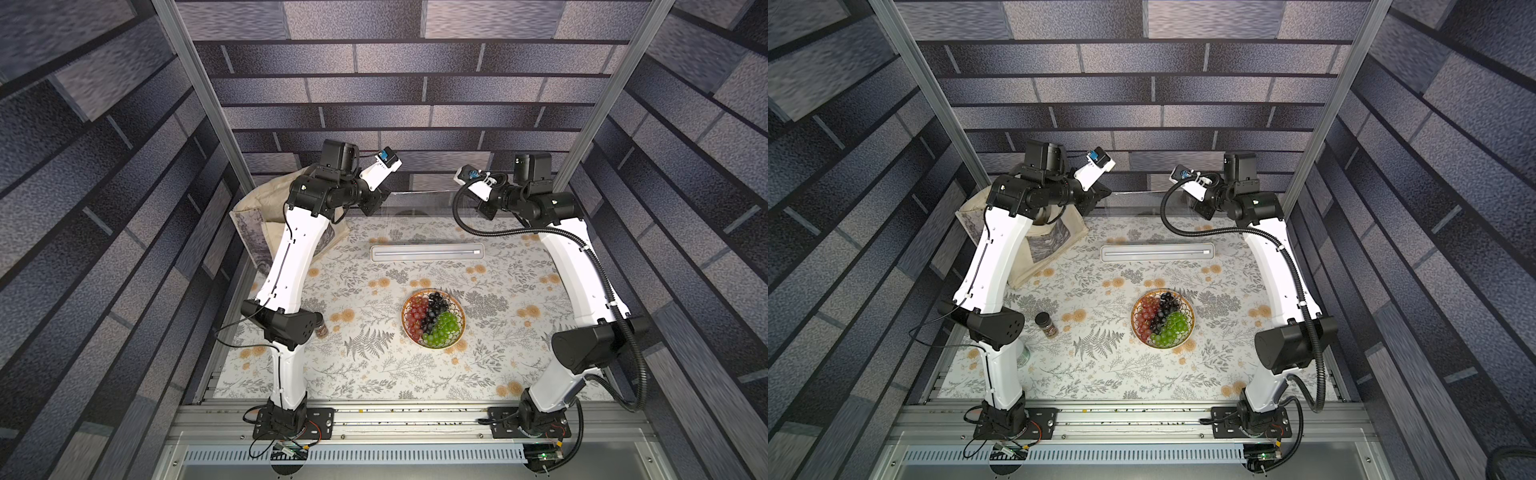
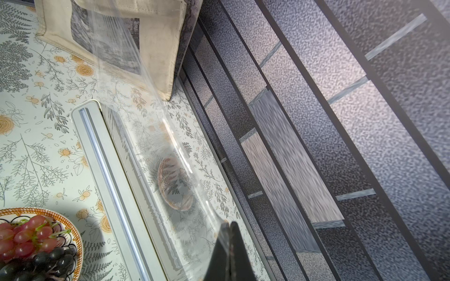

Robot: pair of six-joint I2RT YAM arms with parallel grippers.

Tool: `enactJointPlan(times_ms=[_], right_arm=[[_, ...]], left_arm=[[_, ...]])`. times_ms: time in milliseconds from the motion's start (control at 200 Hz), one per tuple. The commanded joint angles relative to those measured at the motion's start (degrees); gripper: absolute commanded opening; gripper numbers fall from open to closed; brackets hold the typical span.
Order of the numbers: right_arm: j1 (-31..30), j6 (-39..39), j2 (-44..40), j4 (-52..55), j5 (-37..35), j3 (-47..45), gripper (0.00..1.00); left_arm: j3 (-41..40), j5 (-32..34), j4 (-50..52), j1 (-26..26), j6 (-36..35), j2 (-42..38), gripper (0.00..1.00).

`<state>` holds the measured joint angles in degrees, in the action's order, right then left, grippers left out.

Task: Wrap the plate with plastic wrap
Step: Pull the plastic wrap from the plastic wrap cutting box.

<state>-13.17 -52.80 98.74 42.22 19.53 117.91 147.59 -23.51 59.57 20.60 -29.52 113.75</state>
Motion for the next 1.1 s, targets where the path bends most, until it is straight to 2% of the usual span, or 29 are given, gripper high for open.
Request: enactJointPlan(times_ms=[0, 1097], right_arm=[[0.42, -0.22, -3.11, -1.47, -1.43, -0.03, 0.00], [0.34, -0.20, -4.08, -2.09, -1.19, -2.07, 0.00]], left_arm=[[2.37, 1.91, 0.37, -0.34, 0.69, 0.06, 0.00], [2.35, 2.65, 0.81, -0.19, 0.65, 0.06, 0.00]])
